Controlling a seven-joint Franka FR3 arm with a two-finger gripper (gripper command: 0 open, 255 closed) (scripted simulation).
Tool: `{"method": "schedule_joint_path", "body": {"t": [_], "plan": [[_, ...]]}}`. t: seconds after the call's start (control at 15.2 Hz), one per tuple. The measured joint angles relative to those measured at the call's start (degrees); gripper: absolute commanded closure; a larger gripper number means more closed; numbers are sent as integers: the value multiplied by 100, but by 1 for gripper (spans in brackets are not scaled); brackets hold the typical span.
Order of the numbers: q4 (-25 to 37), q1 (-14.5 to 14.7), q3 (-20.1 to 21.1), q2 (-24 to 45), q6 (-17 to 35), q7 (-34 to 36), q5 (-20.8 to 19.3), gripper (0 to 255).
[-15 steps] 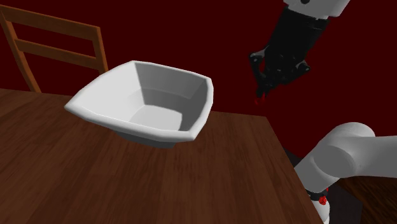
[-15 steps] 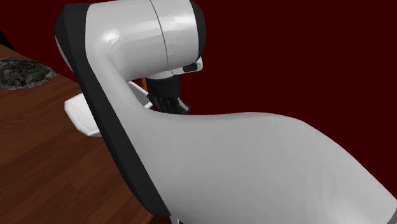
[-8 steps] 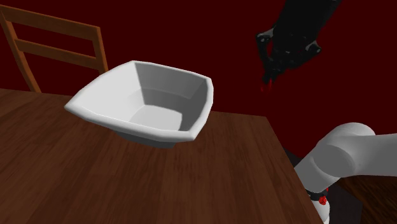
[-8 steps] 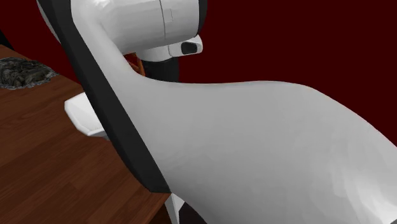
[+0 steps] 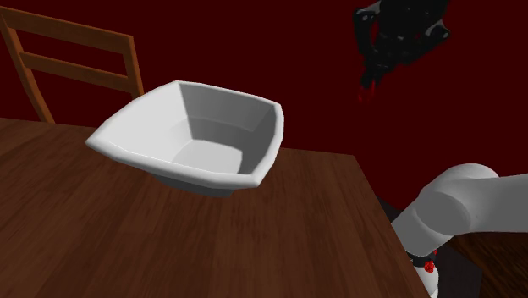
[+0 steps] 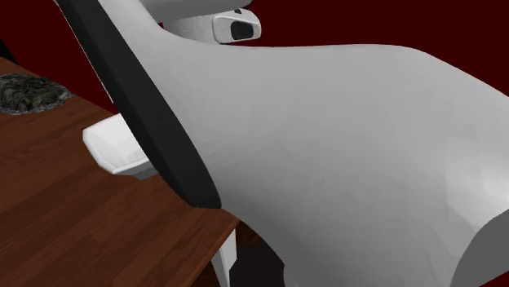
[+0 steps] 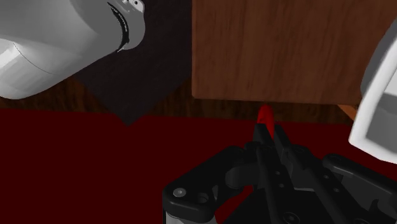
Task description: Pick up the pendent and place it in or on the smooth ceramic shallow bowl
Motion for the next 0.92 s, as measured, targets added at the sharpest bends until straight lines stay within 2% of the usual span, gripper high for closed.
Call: {"method": "schedule_joint_path", "body": {"t": [0.26,0.4,0.79,0.92], "plan": [[466,-73,12,234,-230,61,-57,255],[710,-165,205,453,-211,206,-36,255],[1932,-740,1417,1641,-53,1018,-143,255],[2493,-1056,2077,2214,-13,1400,-355,255]]}}
